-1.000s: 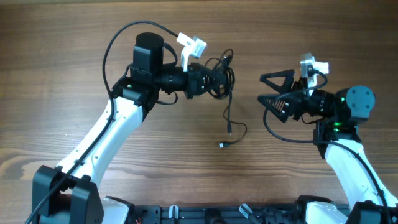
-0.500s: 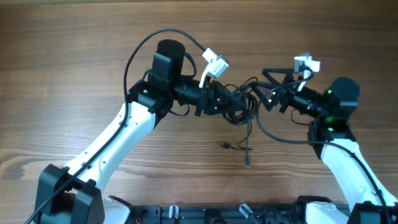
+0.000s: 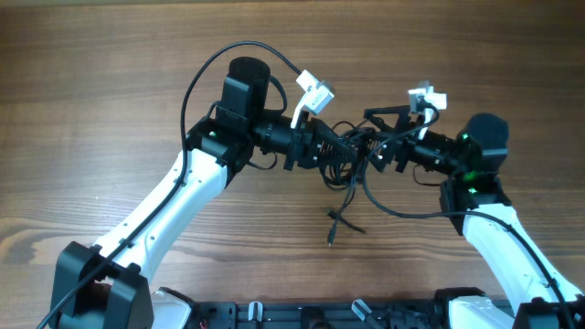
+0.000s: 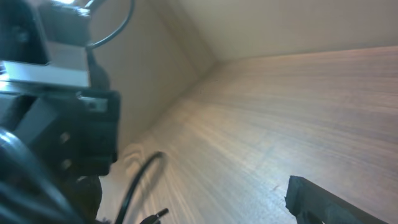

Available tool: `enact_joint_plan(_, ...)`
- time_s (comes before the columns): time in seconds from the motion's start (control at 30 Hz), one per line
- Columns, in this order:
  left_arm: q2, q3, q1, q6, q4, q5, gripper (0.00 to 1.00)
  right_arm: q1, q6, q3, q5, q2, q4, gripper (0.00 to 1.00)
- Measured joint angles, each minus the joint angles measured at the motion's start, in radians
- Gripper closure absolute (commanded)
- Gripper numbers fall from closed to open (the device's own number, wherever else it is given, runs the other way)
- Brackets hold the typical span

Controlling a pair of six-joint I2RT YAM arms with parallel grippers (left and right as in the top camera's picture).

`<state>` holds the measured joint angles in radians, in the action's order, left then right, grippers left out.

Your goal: Untangle cables

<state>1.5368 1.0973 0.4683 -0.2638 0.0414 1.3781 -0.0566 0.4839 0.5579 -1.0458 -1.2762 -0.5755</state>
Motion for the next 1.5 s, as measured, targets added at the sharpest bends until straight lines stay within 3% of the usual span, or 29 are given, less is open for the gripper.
enact_joint_plan(0.1, 0.000, 0.000, 0.000, 0.000, 0.000, 0.000, 0.96, -0.015, -0.004, 0.000, 0.100, 0.000, 0.015, 0.04)
enact_joint_plan(0.27, 0.013, 0.000, 0.002, -0.001, 0.001, -0.026, 0.96, -0.002, 0.066, 0.001, 0.429, 0.018, 0.154, 0.02)
enact_joint_plan(0.43, 0.042, 0.000, 0.005, -0.003, 0.033, -0.054, 0.96, 0.111, 0.127, 0.001, 0.572, 0.028, 0.224, 0.01)
enact_joint_plan(0.57, 0.038, 0.000, 0.013, -0.003, 0.038, 0.023, 0.96, 0.245, 0.171, 0.001, 0.750, 0.018, 0.233, 0.00)
enact_joint_plan(0.77, 0.033, 0.000, 0.015, -0.003, 0.046, 0.059, 0.95, 0.312, 0.196, 0.001, 0.895, 0.018, 0.240, 0.00)
enact_joint_plan(0.87, 0.026, 0.000, 0.016, -0.003, 0.056, -0.032, 0.89, 0.332, 0.204, 0.002, 0.889, 0.018, 0.311, 0.00)
enact_joint_plan(1.03, 0.020, -0.001, 0.015, -0.004, 0.190, -0.277, 0.94, 0.332, 0.262, 0.004, 1.003, 0.017, 0.550, 0.00)
enact_joint_plan(1.13, 0.020, -0.001, 0.015, -0.003, 0.266, -0.413, 0.96, 0.335, 0.285, 0.003, 0.988, 0.017, 0.617, 0.00)
enact_joint_plan(1.27, 0.020, -0.003, 0.015, -0.039, 0.224, -0.529, 0.96, 0.311, 0.257, 0.003, 0.787, 0.017, 0.636, 0.00)
enact_joint_plan(1.5, 0.020, -0.003, 0.015, -0.071, 0.208, -0.528, 0.96, 0.184, 0.012, 0.003, 0.371, 0.016, 0.566, 0.00)
